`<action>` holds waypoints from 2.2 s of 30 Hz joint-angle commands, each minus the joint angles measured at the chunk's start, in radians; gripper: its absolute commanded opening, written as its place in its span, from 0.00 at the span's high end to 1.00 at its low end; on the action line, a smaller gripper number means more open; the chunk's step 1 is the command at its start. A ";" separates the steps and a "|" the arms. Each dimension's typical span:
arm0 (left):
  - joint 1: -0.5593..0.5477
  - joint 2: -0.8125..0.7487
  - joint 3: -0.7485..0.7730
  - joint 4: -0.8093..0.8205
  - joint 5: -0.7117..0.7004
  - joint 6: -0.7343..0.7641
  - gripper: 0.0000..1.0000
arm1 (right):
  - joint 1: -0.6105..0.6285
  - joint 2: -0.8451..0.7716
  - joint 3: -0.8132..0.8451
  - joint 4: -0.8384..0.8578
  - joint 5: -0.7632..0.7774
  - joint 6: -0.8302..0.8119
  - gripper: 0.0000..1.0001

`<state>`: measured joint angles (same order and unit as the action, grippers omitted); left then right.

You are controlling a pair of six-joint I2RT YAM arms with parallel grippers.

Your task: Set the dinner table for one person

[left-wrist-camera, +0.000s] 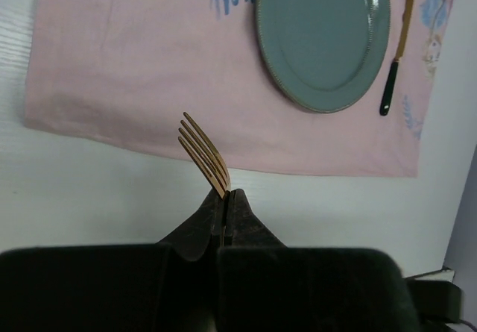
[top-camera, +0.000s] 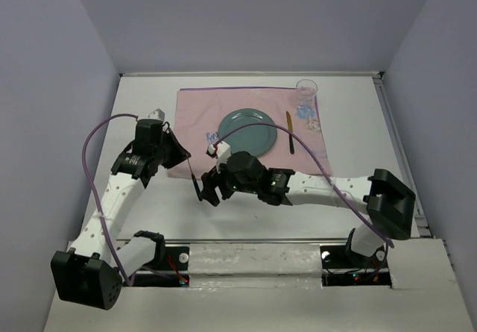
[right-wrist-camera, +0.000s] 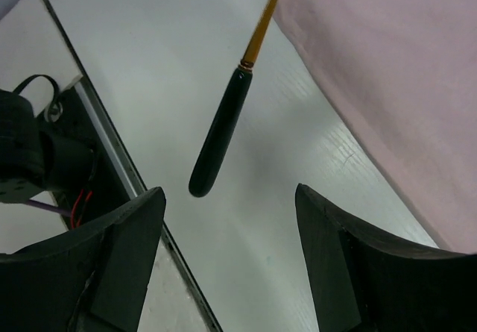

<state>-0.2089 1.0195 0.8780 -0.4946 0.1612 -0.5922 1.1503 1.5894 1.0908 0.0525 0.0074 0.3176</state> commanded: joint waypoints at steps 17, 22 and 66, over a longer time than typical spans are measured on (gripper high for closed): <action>-0.012 -0.067 -0.036 0.172 0.118 -0.101 0.95 | 0.014 0.124 0.032 0.237 0.019 0.181 1.00; -0.012 -0.082 -0.050 0.208 0.133 -0.095 0.41 | -0.009 0.066 0.008 0.244 0.022 0.181 1.00; -0.089 -0.176 -0.197 0.501 0.049 -0.083 1.00 | -0.248 0.000 -0.210 0.575 -0.523 0.479 0.59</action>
<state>-0.3107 0.7727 0.5472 0.1268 0.4385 -0.8001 0.9092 1.6314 0.9348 0.5903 -0.5106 0.8082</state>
